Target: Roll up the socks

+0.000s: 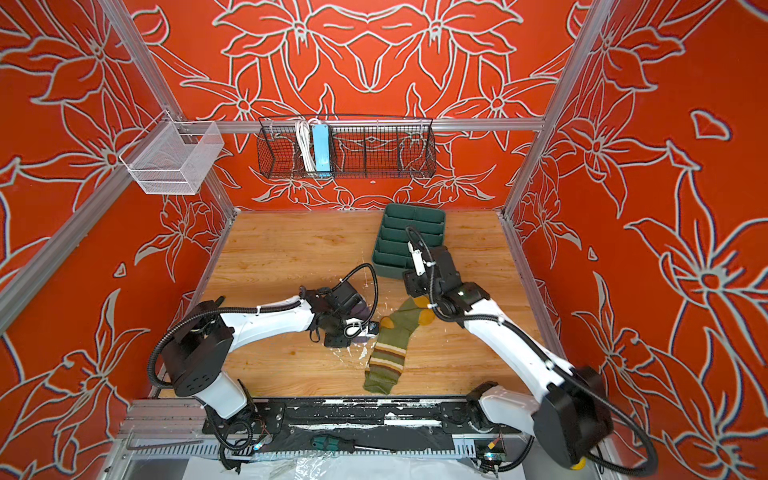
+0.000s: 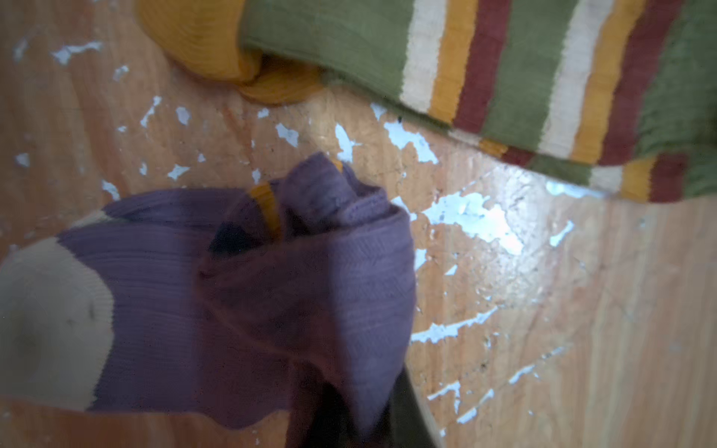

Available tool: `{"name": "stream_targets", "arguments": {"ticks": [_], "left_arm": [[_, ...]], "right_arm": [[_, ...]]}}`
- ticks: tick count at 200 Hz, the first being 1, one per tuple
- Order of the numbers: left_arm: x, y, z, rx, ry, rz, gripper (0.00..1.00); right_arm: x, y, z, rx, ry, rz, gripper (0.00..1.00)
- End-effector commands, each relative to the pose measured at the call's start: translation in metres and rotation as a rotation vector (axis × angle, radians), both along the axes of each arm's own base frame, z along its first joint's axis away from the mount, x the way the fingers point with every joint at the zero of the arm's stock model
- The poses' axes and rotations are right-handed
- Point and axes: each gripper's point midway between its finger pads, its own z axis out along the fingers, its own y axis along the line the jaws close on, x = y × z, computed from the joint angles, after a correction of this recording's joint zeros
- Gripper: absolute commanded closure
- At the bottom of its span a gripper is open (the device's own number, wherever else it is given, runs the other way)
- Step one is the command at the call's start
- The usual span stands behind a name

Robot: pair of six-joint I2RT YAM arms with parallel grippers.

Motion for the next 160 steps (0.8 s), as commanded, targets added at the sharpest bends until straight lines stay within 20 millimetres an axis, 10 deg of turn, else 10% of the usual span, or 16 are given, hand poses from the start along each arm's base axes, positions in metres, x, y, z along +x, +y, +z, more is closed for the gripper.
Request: {"name": "stream_targets", "arguments": {"ticks": [1, 100, 160], "left_arm": [[-0.039, 0.012, -0.003, 0.002, 0.270, -0.077, 1.00], [-0.010, 0.008, -0.008, -0.041, 0.507, 0.024, 0.94], [-0.008, 0.008, -0.008, -0.036, 0.513, 0.029, 0.94]], "right_arm": [[-0.017, 0.005, 0.029, -0.019, -0.229, 0.132, 0.35], [-0.164, 0.137, -0.084, -0.686, -0.466, 1.018, 0.35], [-0.123, 0.178, -0.125, -0.703, -0.469, 0.881, 0.31]]}}
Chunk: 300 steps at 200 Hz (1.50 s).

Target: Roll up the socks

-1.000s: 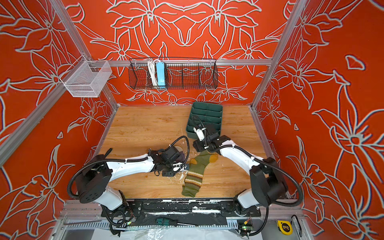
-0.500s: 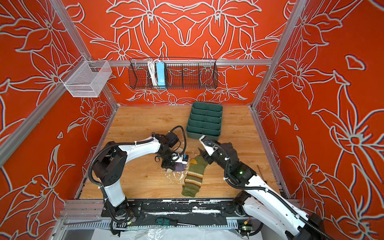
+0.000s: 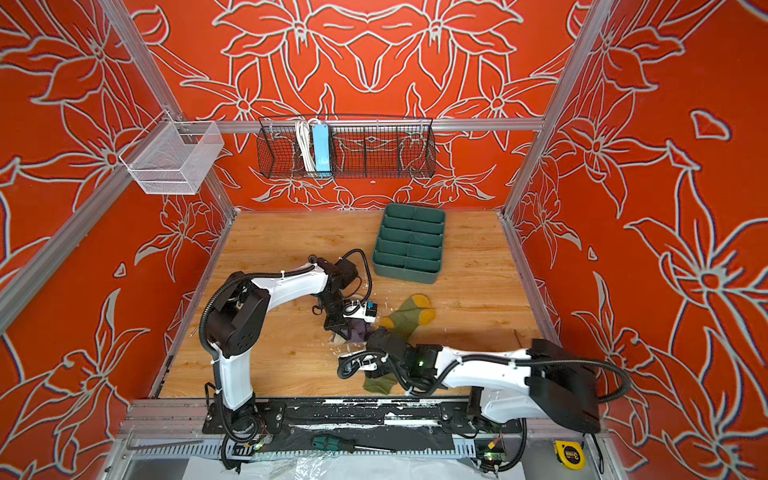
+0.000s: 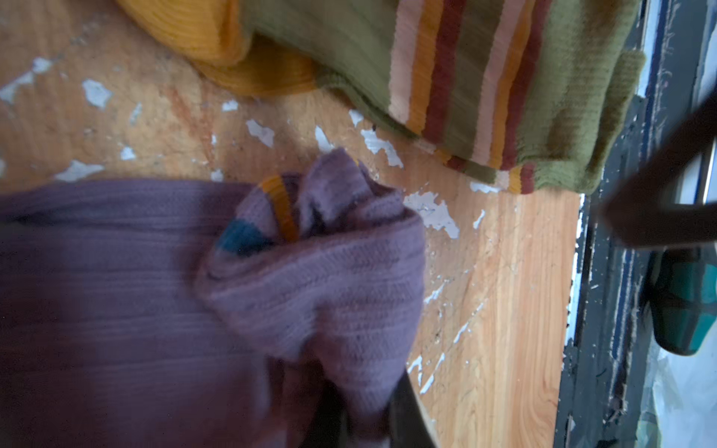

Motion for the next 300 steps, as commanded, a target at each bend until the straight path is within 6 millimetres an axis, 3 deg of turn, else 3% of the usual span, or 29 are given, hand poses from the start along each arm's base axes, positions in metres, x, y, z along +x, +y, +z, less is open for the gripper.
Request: {"name": "stream_targets", "arguments": {"ticks": [1, 26, 57, 116, 152, 156, 157, 159, 160, 162, 192, 215, 230, 267, 300], "left_arm": [[-0.014, 0.006, -0.009, 0.027, 0.074, -0.017, 0.94], [-0.015, 0.005, -0.005, 0.016, 0.073, -0.015, 0.94], [-0.016, 0.005, -0.002, 0.002, 0.058, -0.012, 0.92], [-0.011, -0.001, 0.008, -0.020, 0.041, 0.007, 0.90], [0.002, -0.005, 0.032, -0.085, -0.063, 0.047, 0.83], [0.005, -0.005, 0.036, -0.092, -0.085, 0.057, 0.81], [0.006, -0.005, 0.037, -0.093, -0.092, 0.060, 0.71], [0.008, -0.005, 0.039, -0.096, -0.104, 0.067, 0.27], [0.009, -0.005, 0.040, -0.099, -0.111, 0.069, 0.12], [0.011, -0.005, 0.042, -0.102, -0.126, 0.075, 0.01], [0.043, 0.007, 0.071, -0.135, -0.391, 0.191, 0.03], [0.091, 0.039, 0.101, -0.106, -0.754, 0.428, 0.03], [0.105, 0.062, 0.131, -0.118, -0.965, 0.546, 0.03], [0.092, 0.085, 0.197, -0.294, -1.098, 0.750, 0.03], [0.071, 0.100, 0.242, -0.477, -1.032, 0.997, 0.03]], "right_arm": [[0.032, 0.018, 0.011, 0.094, -0.104, -0.085, 0.31], [0.052, 0.022, 0.001, 0.090, -0.120, -0.129, 0.31], [0.061, 0.016, -0.021, 0.030, -0.089, -0.130, 0.37], [0.058, 0.015, -0.047, -0.074, -0.027, -0.121, 0.72], [0.049, 0.010, -0.061, -0.135, 0.045, -0.107, 0.91], [0.047, 0.009, -0.062, -0.139, 0.054, -0.105, 0.93], [0.047, 0.009, -0.062, -0.141, 0.057, -0.104, 0.93], [0.047, 0.009, -0.063, -0.141, 0.062, -0.106, 0.93], [0.046, 0.008, -0.063, -0.143, 0.064, -0.105, 0.94], [0.045, 0.008, -0.064, -0.144, 0.070, -0.103, 0.94], [0.037, 0.004, -0.068, -0.164, 0.143, -0.091, 0.95], [0.038, 0.003, -0.066, -0.136, 0.215, -0.115, 0.96], [0.036, 0.003, -0.068, -0.141, 0.274, -0.117, 0.98], [0.031, 0.004, -0.063, -0.126, 0.507, -0.134, 1.00], [0.027, 0.006, -0.050, -0.121, 0.853, -0.165, 1.00]]}}
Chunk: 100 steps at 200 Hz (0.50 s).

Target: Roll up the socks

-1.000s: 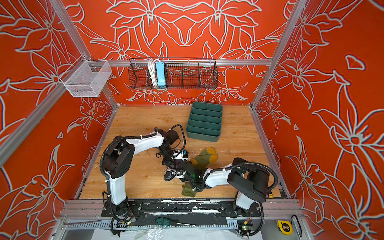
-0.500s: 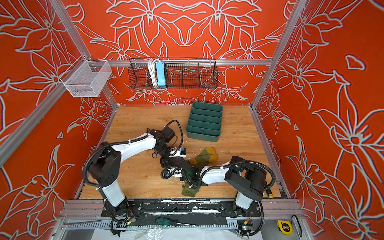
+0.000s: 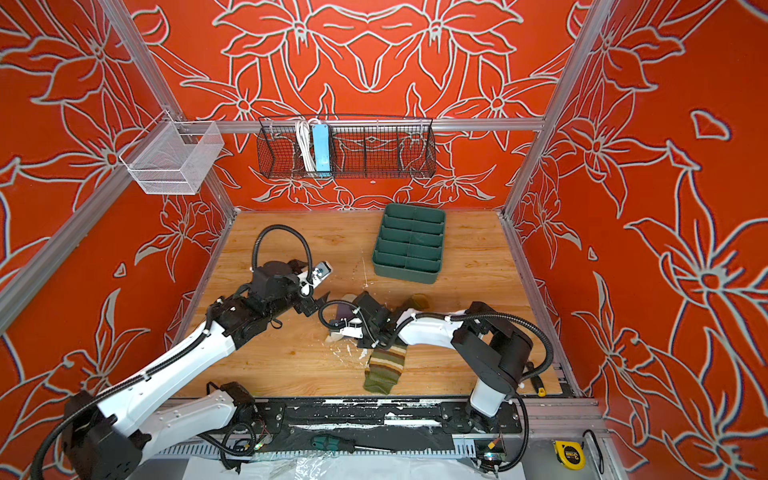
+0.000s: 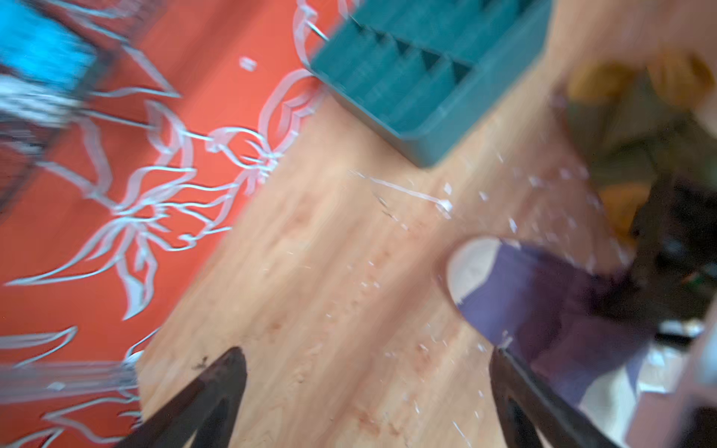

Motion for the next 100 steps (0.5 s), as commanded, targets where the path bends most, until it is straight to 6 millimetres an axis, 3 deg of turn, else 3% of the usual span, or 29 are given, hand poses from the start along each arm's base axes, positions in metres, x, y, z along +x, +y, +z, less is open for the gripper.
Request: {"name": "stream_targets", "arguments": {"ticks": [1, 26, 56, 100], "left_arm": [[-0.005, 0.012, 0.040, -0.263, -0.027, 0.125, 0.03], [-0.045, -0.018, 0.046, -0.341, 0.090, -0.108, 0.03], [-0.077, -0.031, 0.043, -0.308, 0.116, -0.294, 0.03], [-0.092, -0.021, -0.021, -0.027, 0.155, -0.337, 0.00]], "right_arm": [[-0.036, -0.013, -0.009, -0.032, 0.414, -0.015, 1.00], [-0.036, -0.007, 0.005, 0.016, 0.663, -0.032, 1.00], [-0.022, -0.005, 0.005, 0.057, 0.779, -0.069, 1.00], [0.008, -0.016, -0.023, 0.023, 0.762, -0.190, 1.00]]}}
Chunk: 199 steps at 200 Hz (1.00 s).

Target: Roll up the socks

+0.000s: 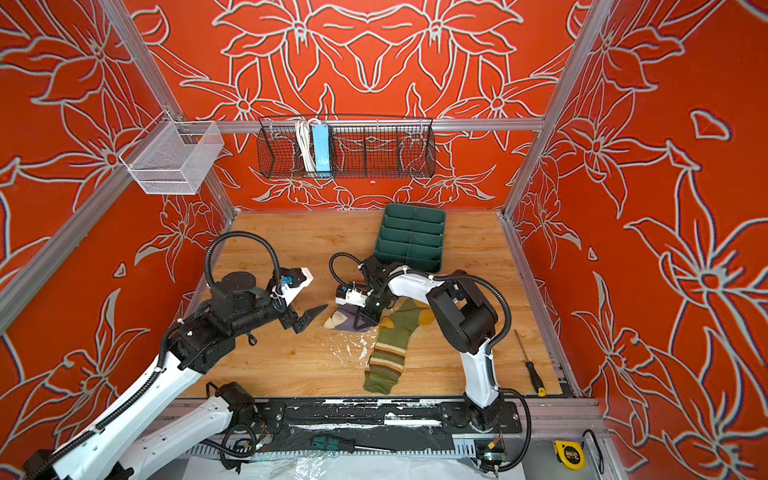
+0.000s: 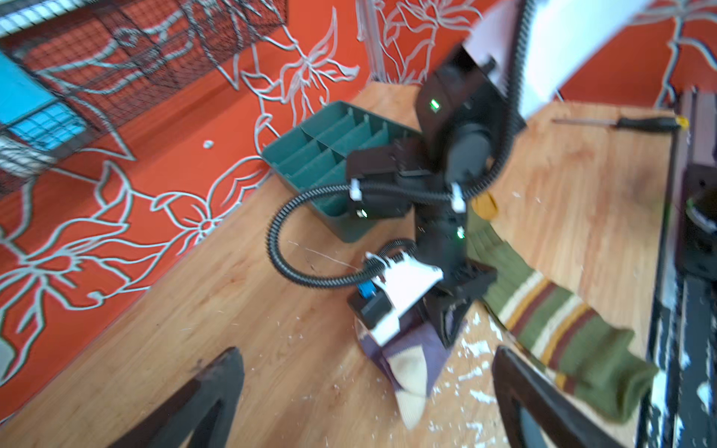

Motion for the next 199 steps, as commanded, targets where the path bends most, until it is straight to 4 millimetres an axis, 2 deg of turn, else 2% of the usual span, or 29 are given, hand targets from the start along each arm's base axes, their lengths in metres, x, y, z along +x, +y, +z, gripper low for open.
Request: {"name": "stream_targets", "arguments": {"ticks": [1, 20, 40, 54, 79, 83, 124, 171, 199], "left_arm": [[-0.018, 0.003, -0.049, 0.197, 0.037, -0.079, 0.00], [-0.018, 0.001, -0.082, 0.371, -0.017, -0.093, 0.01], [-0.002, 0.001, -0.114, 0.521, -0.143, -0.040, 0.10], [0.008, -0.002, -0.132, 0.546, -0.204, -0.011, 0.11], [0.023, -0.009, -0.134, 0.591, -0.271, 0.004, 0.16], [0.025, -0.011, -0.142, 0.620, -0.256, -0.008, 0.17], [0.034, -0.028, -0.163, 0.670, -0.246, -0.067, 0.20], [0.028, -0.050, -0.192, 0.674, -0.149, -0.177, 0.27], [0.024, -0.055, -0.212, 0.692, -0.062, -0.217, 0.36]], "right_arm": [[-0.007, -0.016, -0.024, -0.092, 0.110, -0.052, 1.00], [0.001, -0.016, -0.029, -0.128, 0.097, -0.066, 1.00], [0.005, -0.016, -0.032, -0.130, 0.087, -0.063, 1.00], [0.006, -0.016, -0.036, -0.132, 0.087, -0.064, 1.00], [0.010, -0.017, -0.040, -0.124, 0.105, -0.072, 1.00], [0.010, -0.017, -0.040, -0.124, 0.112, -0.073, 1.00], [0.015, -0.018, -0.044, -0.110, 0.100, -0.089, 1.00], [0.022, -0.021, -0.044, -0.091, 0.097, -0.127, 1.00], [0.025, -0.022, -0.042, -0.083, 0.091, -0.135, 1.00]]}}
